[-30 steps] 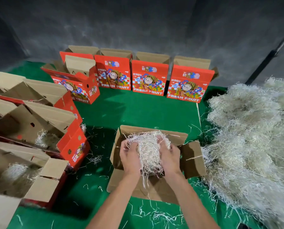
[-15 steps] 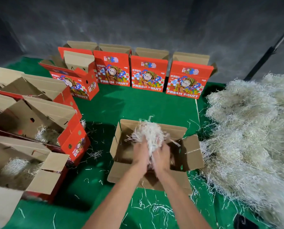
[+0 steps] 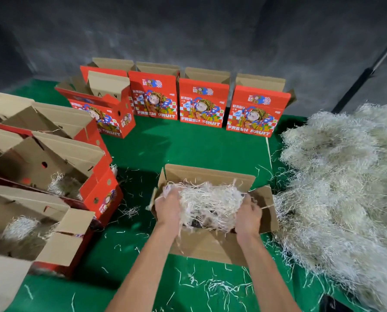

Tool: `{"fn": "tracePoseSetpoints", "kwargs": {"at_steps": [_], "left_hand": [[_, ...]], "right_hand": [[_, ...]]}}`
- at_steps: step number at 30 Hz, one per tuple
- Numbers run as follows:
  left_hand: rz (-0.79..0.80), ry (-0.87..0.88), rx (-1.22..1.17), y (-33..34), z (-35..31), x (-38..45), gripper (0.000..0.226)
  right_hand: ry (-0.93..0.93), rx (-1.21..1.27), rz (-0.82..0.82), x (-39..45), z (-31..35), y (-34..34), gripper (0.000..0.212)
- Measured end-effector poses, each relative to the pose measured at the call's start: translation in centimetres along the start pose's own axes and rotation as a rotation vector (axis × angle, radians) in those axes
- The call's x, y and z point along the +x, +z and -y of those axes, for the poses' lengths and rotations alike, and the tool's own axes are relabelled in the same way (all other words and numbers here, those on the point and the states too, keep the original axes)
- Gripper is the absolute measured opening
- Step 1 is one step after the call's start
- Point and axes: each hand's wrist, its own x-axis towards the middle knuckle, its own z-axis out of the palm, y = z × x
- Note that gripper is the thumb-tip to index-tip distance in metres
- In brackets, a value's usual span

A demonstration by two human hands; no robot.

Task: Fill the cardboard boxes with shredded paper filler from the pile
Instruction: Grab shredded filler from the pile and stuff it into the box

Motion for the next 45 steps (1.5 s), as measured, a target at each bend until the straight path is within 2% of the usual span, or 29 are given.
{"fn": "tracePoseSetpoints", "kwargs": {"at_steps": [1,2,3,5,6,7,9,10,12,15,17,18,19,21,23,25,27,30,31,33,34,37,41,42,43,45], "left_hand": [[-0.018,0.002,0.038,-0.1,0.0,0.3,0.016],[0.033,-0.047,-0.044,0.3,-0.3,-0.4,0.014],[0.122,-0.02,-0.038,1.0,-0.2,-1.3,0.013],[0.286,-0.001,0.009,2.8,1.2,-3.2,0.03],[0.299,-0.006,0.03,3.3,1.8,-3.9,0.041],[0.247,0.008,0.043,3.7,2.3,-3.8,0.049],[0.218,0.034,0.101,3.3,2.0,-3.4,0.057],[0.259,0.042,0.131,2.8,1.5,-2.8,0.06],[0.339,0.044,0.148,2.4,0.4,-1.6,0.053],[0.371,0.033,0.074,2.3,-0.4,-1.2,0.038],[0.33,0.0,0.05,2.1,-0.6,-1.1,0.01],[0.313,-0.023,0.045,2.0,-0.4,-0.9,0.007],[0.317,-0.033,0.034,2.0,-0.1,-0.7,0.015],[0.331,-0.051,0.009,2.1,0.3,-0.8,0.046],[0.31,-0.075,-0.033,1.8,0.2,-1.3,0.055],[0.266,-0.087,-0.06,0.8,-0.2,-0.7,0.048],[0.254,-0.083,-0.075,0.0,-0.4,0.4,0.044],[0.3,-0.068,0.034,2.1,-0.1,-1.5,0.038],[0.326,-0.039,0.067,3.3,0.8,-2.2,0.04],[0.247,-0.004,0.117,3.5,1.1,-2.2,0.043],[0.19,-0.006,0.086,2.8,0.4,-1.2,0.044],[0.11,-0.052,-0.073,0.8,-1.0,1.0,0.028],[0.146,0.032,0.101,3.9,0.7,-1.9,0.01],[0.099,-0.006,0.056,3.4,0.4,-1.7,0.021],[0.02,0.005,0.02,2.5,-0.3,-0.1,0.03],[-0.011,0.104,-0.025,0.6,-1.9,1.9,0.032]], "right_hand": [[-0.015,0.016,-0.05,0.2,-0.1,-0.2,0.039],[-0.042,0.035,-0.071,-0.1,0.0,0.2,0.038],[-0.076,0.058,-0.054,-0.7,0.2,1.1,0.032],[-0.17,0.023,0.089,-2.6,-0.2,3.2,0.013],[-0.236,-0.033,0.145,-3.3,-0.5,3.9,0.024],[-0.293,-0.069,0.156,-3.5,-0.9,4.4,0.029],[-0.34,-0.11,0.122,-3.1,-1.1,4.2,0.018],[-0.327,-0.11,0.138,-2.9,-0.7,3.9,0.015],[-0.223,-0.061,0.156,-2.0,-0.1,3.4,0.027],[-0.079,0.02,0.167,-1.2,0.9,3.4,0.027],[-0.036,0.025,0.173,-0.8,0.8,3.1,0.032],[-0.02,0.025,0.174,-0.5,0.7,2.8,0.035],[-0.006,0.033,0.174,-0.4,0.5,2.6,0.035],[0.004,0.044,0.161,0.0,0.0,2.4,0.026],[0.016,0.013,0.142,-0.1,0.1,2.2,0.008],[0.005,-0.022,0.139,0.4,0.2,1.1,0.015],[-0.018,-0.047,0.131,1.2,0.1,-0.4,0.043],[-0.129,-0.06,0.114,0.6,-0.2,0.6,0.041],[-0.185,-0.066,0.147,-0.3,-0.1,1.5,0.051],[-0.283,-0.105,0.21,-1.4,0.2,1.6,0.064],[-0.272,-0.114,0.181,-1.0,0.6,0.8,0.064],[-0.184,-0.081,0.043,1.2,1.5,-1.9,0.062],[-0.125,0.109,0.251,-1.3,0.1,1.6,0.049],[-0.104,0.12,0.236,-1.1,0.1,1.2,0.043],[-0.091,0.08,0.166,-0.4,0.3,0.2,0.034],[-0.1,-0.01,-0.008,1.6,1.0,-2.2,0.022]]}}
